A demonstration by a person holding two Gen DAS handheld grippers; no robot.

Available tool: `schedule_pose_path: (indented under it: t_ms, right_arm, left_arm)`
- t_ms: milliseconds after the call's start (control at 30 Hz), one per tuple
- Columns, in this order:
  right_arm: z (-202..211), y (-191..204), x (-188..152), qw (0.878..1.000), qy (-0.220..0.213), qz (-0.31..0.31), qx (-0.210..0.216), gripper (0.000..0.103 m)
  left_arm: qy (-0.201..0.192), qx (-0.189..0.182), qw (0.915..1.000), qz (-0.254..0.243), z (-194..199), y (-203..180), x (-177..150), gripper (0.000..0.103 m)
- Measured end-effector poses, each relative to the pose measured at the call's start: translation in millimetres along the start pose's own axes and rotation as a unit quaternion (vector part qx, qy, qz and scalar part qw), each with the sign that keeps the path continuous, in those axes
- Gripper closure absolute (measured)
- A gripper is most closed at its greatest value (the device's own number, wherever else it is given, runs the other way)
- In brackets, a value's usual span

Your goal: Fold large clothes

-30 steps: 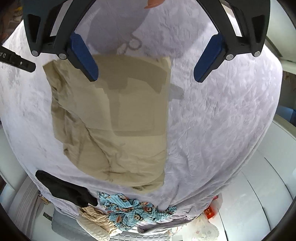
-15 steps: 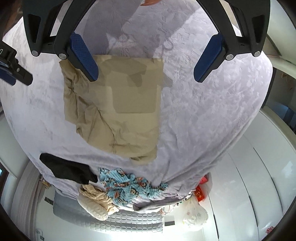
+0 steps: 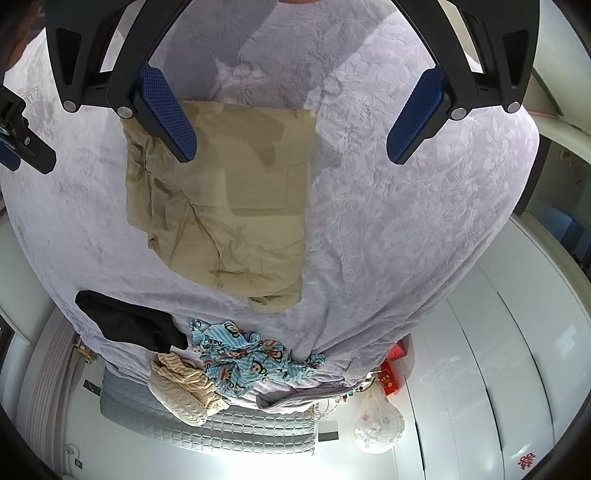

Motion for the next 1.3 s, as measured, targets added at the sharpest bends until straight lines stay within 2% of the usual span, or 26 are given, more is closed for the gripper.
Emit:
schedule_pose_path:
  t_ms: [1300]
  right_arm:
    - [5.2, -2.5, -3.4, 1.0, 0.002, 0.001, 0.001, 0.0]
  left_arm:
    - [0.001, -0.005, 1.0, -0.005, 2.4, -4.2, 2.2, 0.0]
Point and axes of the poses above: each gripper's, at about its wrist camera, not at the fingertips, and z roughly against the way its jaws point, y to its left, x to its top, the point moved 1 cm from there along -z, roughly the way its jaws point
